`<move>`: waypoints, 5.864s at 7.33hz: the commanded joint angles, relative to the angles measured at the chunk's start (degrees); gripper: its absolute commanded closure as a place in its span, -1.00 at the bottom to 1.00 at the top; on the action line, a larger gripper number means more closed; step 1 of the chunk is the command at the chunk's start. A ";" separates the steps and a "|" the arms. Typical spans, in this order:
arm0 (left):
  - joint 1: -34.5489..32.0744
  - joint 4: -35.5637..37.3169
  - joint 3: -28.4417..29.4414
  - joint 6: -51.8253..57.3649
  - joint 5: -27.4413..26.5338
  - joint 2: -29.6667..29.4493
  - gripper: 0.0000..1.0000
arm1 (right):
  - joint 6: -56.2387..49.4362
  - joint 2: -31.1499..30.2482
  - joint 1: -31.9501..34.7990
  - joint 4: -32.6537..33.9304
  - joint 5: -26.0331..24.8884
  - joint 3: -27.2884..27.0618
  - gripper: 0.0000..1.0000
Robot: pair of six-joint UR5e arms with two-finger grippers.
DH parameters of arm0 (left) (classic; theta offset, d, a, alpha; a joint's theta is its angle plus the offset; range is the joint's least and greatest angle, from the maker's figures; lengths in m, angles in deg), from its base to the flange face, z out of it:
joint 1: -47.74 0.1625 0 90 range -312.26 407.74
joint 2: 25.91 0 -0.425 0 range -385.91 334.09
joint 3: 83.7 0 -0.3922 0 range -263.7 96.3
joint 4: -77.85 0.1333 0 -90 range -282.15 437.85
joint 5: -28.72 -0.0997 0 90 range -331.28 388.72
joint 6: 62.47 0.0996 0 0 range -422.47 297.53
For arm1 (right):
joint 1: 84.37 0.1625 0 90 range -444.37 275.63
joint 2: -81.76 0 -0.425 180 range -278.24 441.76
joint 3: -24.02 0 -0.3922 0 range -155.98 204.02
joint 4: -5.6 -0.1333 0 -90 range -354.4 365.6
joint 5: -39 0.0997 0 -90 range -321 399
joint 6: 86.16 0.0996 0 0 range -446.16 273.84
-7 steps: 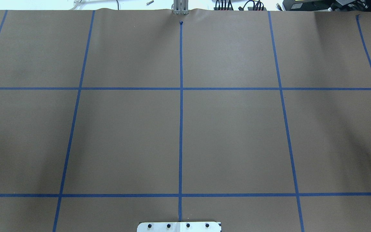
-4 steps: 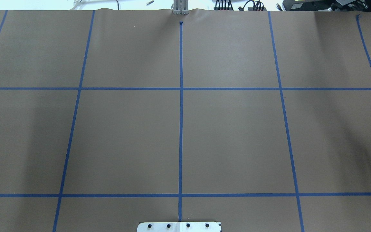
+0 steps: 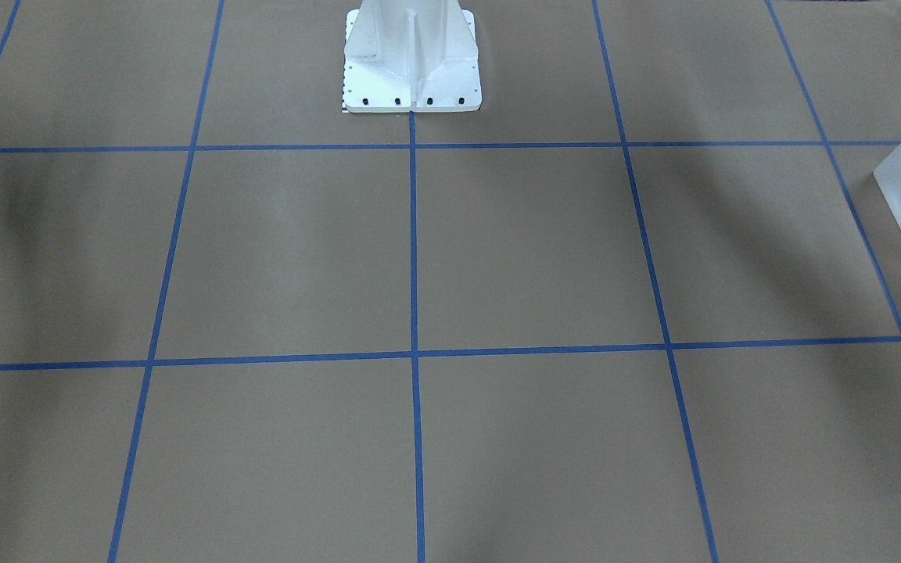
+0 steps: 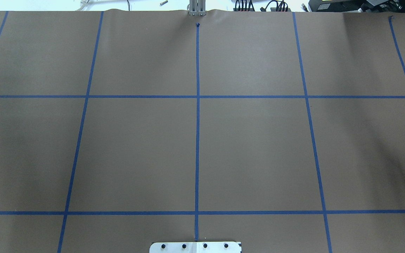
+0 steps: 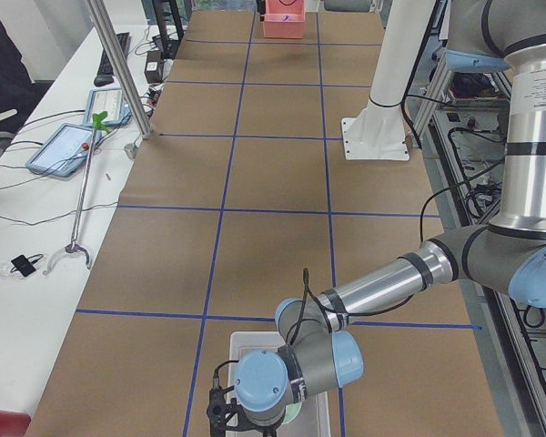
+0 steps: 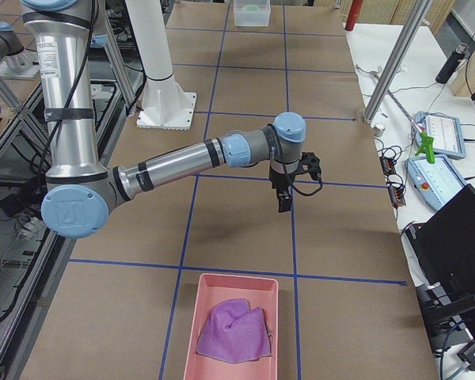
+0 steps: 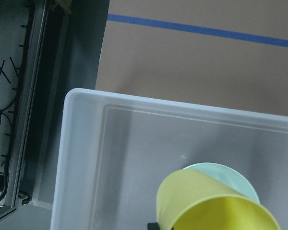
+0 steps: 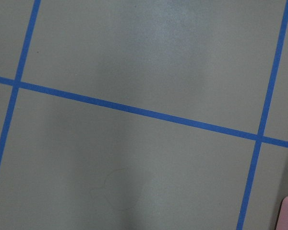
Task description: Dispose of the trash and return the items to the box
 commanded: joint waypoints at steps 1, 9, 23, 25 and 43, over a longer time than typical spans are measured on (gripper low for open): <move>-0.72 -1.23 2.90 0.08 -0.55 0.03 1.00 | 0.08 -0.21 -0.07 -0.01 0.12 0.33 -1.00; -0.72 -7.03 5.02 -0.27 -4.07 4.25 -0.98 | 0.79 -0.03 -0.07 0.07 0.30 0.33 -1.00; 17.54 -8.26 -24.87 -20.58 8.50 0.64 -0.98 | 0.35 -10.91 8.09 0.07 0.30 0.77 -1.00; 19.06 -8.26 -25.05 -20.66 8.15 0.56 -0.98 | 0.17 -12.42 10.38 0.16 3.71 0.86 -1.00; 19.06 -8.26 -24.26 -20.58 8.32 0.82 -0.98 | -0.44 -13.30 12.50 0.07 6.98 0.86 -1.00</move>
